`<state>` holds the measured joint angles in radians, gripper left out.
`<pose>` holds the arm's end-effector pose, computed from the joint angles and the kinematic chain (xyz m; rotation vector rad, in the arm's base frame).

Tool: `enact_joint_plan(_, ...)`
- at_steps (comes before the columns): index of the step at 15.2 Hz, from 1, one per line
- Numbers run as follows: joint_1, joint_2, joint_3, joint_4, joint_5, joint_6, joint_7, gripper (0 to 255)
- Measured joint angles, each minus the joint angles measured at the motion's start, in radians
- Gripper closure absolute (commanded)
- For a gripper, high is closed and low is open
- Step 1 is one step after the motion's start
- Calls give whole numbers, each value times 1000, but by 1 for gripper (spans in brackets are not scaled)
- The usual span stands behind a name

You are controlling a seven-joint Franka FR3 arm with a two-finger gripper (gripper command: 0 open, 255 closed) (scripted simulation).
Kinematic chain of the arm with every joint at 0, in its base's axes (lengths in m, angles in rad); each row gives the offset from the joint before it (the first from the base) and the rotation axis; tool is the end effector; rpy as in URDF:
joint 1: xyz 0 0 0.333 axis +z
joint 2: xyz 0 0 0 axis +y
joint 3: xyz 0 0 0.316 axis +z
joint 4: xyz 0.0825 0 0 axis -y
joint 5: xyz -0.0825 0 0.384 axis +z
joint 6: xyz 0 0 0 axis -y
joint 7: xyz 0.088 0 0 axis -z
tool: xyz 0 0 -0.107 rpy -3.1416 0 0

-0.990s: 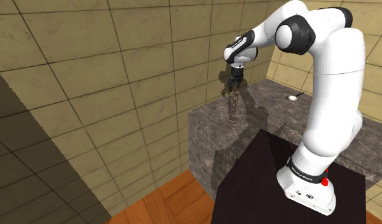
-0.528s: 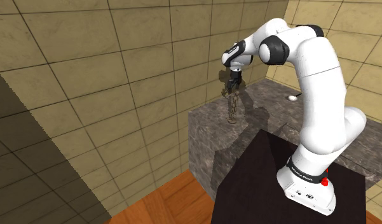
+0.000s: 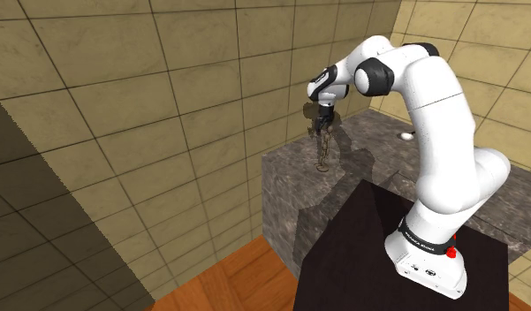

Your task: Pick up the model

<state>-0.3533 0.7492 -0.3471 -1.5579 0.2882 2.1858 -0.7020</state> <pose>0.5590 -0.4131 0.2176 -3.0991 0.1489 0.0894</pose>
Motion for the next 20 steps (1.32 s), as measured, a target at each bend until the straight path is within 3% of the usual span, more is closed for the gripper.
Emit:
enact_joint_plan(1, -1, 3, 1, 0, 1, 4, -1, 255)
enact_joint_plan(11, -2, 5, 1, -2, 2, 8, -3, 255)
enact_joint_plan(20, 8, -59, -16, 2, -19, -60, 7, 255)
